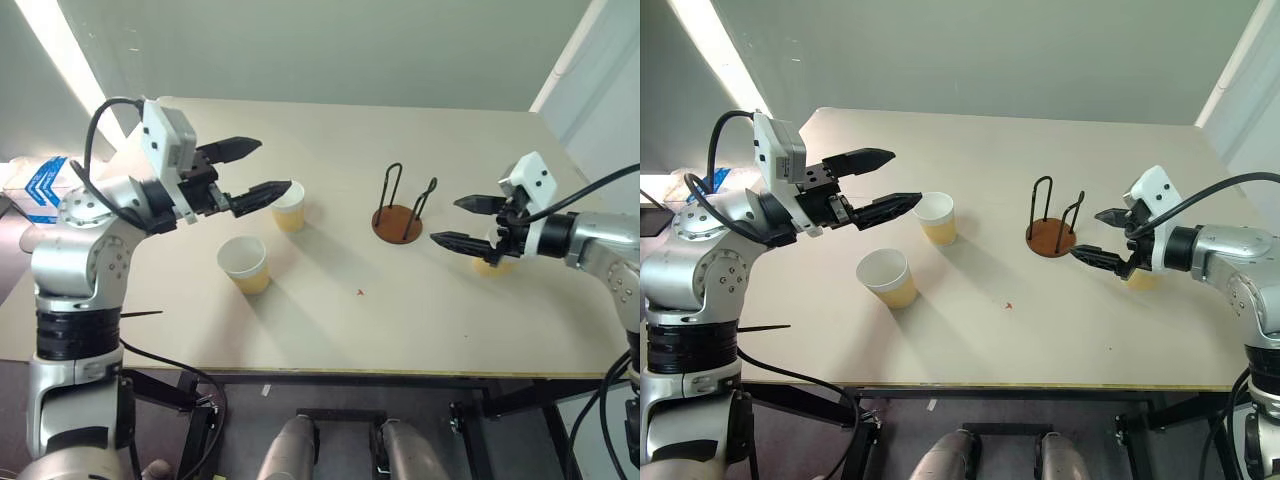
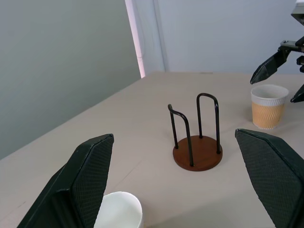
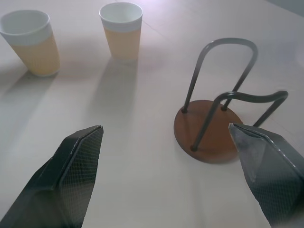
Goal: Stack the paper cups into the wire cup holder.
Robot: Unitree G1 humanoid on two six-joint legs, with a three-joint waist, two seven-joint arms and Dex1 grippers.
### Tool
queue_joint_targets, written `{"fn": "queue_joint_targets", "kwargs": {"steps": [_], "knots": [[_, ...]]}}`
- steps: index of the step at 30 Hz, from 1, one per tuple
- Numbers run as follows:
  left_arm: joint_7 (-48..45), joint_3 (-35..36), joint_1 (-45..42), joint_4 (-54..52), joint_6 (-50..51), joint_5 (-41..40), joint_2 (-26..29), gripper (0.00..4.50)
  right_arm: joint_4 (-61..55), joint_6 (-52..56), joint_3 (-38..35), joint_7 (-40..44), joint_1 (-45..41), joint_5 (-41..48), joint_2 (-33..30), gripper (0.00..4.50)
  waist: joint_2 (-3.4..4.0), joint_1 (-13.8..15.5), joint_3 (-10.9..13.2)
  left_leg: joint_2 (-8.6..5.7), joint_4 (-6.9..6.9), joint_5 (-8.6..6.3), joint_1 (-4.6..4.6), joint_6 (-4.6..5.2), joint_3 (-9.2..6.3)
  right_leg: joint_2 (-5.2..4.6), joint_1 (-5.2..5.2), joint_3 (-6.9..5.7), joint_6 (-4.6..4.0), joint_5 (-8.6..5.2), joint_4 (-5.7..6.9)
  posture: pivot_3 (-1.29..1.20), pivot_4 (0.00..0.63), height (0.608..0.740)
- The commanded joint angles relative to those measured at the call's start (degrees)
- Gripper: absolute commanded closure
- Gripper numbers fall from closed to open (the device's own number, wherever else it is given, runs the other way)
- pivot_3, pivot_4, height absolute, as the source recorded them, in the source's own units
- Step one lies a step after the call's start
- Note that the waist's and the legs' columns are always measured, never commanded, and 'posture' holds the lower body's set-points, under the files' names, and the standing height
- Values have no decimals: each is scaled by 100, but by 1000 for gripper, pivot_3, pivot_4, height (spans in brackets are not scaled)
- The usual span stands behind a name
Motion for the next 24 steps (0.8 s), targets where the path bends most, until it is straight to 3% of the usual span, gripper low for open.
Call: {"fn": "queue_joint_targets", "kwargs": {"steps": [1,9,15,24], "knots": [[-121,6,-183,106,-230,81,48,0,-240,50,-333,-23,20,82,-176,22,0,-1,0,0,0,0,0,0,0,0,0,0,0,0,0,0,150,740],[-856,-375,-790,966,-529,202,-63,0,-429,222,-411,-373,178,3,-160,22,0,18,0,-1,2,1,0,3,1,-1,3,3,5,3,-1,0,150,740],[-1363,-545,-972,1171,-526,190,-94,0,-352,330,-272,-679,69,-84,-25,22,0,13,0,0,2,0,-1,5,1,0,1,1,52,30,-3,0,150,740],[-1532,-571,-989,1222,-623,323,-20,0,63,605,118,-805,-387,-110,374,22,0,3,0,1,2,-2,-2,9,1,0,1,1,52,29,-5,0,150,740]]}}
